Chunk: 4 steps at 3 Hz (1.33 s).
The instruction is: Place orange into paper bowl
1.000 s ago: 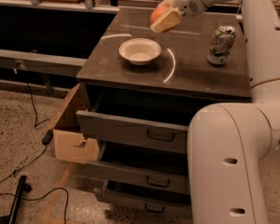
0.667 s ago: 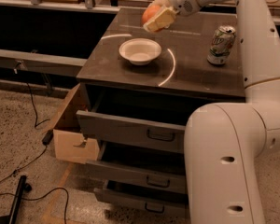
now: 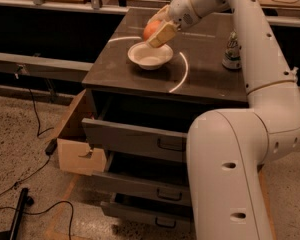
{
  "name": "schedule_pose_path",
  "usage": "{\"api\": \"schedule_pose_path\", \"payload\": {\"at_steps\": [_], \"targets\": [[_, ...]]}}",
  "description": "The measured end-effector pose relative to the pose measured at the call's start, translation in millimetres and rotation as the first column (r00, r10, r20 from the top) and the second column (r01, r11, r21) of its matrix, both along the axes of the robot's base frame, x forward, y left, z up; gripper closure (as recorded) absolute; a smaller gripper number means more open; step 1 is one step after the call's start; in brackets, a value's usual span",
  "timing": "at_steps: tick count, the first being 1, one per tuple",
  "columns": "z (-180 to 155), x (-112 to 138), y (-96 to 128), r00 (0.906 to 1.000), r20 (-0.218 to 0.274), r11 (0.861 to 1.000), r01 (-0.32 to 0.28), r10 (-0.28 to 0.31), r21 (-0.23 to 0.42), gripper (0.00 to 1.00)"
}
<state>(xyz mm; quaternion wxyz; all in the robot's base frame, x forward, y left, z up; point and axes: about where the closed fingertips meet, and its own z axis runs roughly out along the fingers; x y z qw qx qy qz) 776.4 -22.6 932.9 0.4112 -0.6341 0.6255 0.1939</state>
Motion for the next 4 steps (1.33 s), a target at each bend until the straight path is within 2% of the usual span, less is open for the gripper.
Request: {"api": "schedule_pose_path", "payload": {"at_steps": [1,2,3,4], "targets": [[-16,8,2,0.9999,-0.001,0.999,0.014,-0.014,-0.049,1.0],[-29,20,8,0.9989,-0.002,0.995,0.048,-0.048,-0.091,0.75],[-36,20,14,0.9986,-0.015,0.993,0.05,-0.052,-0.107,0.5],[-40,10,17,0.9989,-0.041,0.993,0.018,-0.023,-0.121,0.27]]}}
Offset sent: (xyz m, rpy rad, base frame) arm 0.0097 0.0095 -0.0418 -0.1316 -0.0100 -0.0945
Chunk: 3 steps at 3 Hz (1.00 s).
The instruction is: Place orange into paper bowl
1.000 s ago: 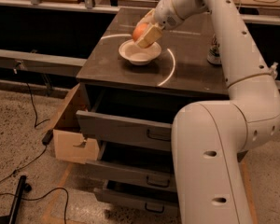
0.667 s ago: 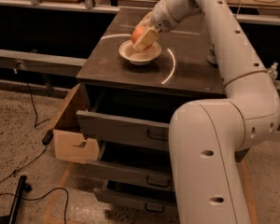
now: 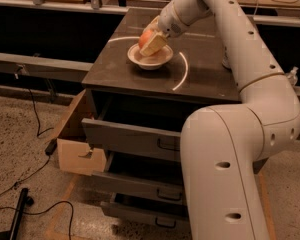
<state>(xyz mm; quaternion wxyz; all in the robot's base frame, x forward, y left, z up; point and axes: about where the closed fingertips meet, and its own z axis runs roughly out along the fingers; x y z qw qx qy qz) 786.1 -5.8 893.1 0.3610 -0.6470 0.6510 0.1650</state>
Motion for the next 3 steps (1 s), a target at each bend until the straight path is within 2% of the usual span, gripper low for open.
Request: {"api": "schedule_pose_path", "payload": {"at_steps": [1,2,3], "targets": [[12,-9,-12,0.9997,-0.017,1.0,0.016,-0.015,0.01,0.0],[42,-6,-33,0.9973,0.021,0.995,0.068,-0.07,0.066,0.17],[79,5,-69,0.98,0.111,0.983,0.154,-0.165,0.1,0.45]]}}
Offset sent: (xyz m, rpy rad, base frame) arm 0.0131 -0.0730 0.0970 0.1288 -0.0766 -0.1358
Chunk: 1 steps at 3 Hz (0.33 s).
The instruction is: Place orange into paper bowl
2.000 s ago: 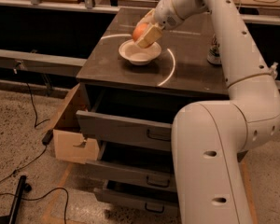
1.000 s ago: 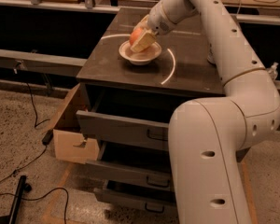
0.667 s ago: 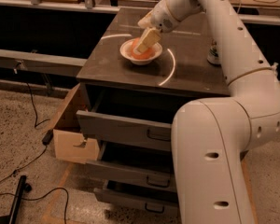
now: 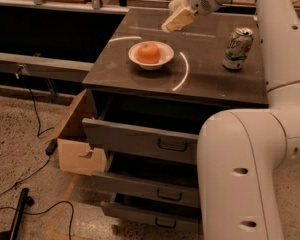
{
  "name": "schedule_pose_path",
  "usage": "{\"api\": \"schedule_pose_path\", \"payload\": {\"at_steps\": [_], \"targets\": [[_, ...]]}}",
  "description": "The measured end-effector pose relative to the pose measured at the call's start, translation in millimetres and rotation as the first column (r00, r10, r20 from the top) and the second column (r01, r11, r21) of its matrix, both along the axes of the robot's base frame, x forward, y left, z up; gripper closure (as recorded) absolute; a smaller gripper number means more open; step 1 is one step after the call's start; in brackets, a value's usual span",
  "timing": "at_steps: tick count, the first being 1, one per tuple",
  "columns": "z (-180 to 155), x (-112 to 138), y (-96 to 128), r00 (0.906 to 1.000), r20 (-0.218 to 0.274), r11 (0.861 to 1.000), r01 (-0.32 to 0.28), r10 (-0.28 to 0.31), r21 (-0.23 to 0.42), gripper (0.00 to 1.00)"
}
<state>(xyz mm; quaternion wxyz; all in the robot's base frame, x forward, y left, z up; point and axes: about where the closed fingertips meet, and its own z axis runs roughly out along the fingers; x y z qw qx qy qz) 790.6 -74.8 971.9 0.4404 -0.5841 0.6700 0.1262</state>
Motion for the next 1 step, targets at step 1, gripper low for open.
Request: {"api": "schedule_pose_path", "payload": {"at_steps": [1], "targets": [[-7.2,0.5,5.6,0.9998,-0.015,1.0,-0.011,0.011,-0.002,0.31]]}}
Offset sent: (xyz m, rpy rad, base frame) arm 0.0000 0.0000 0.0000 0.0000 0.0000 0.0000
